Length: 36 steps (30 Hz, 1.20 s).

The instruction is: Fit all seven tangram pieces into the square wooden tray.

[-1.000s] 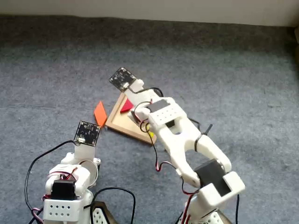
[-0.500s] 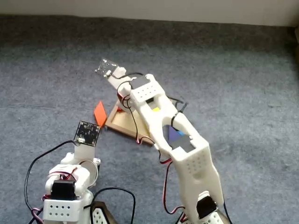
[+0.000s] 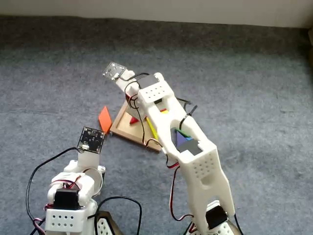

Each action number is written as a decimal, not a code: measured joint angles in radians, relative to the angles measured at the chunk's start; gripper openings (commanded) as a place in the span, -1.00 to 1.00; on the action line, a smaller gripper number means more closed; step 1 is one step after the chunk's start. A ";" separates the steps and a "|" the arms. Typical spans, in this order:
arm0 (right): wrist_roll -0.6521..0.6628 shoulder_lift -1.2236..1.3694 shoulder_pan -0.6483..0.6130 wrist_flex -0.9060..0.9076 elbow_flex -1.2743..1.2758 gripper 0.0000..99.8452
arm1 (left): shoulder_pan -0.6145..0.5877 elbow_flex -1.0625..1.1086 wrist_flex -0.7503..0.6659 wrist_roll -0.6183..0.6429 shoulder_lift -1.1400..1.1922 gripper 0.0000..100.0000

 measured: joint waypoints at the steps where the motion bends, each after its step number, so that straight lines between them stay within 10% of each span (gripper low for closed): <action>1: 0.006 0.000 0.000 0.023 -0.002 -0.38 | 0.000 0.000 0.000 0.000 0.000 -0.94; 18: 0.020 0.034 -0.012 0.364 -0.104 -0.38 | -0.002 0.000 0.000 0.000 0.000 -0.94; 36: 0.020 -0.293 -0.046 0.149 0.359 -0.38 | -0.002 0.000 0.000 0.000 0.000 -0.94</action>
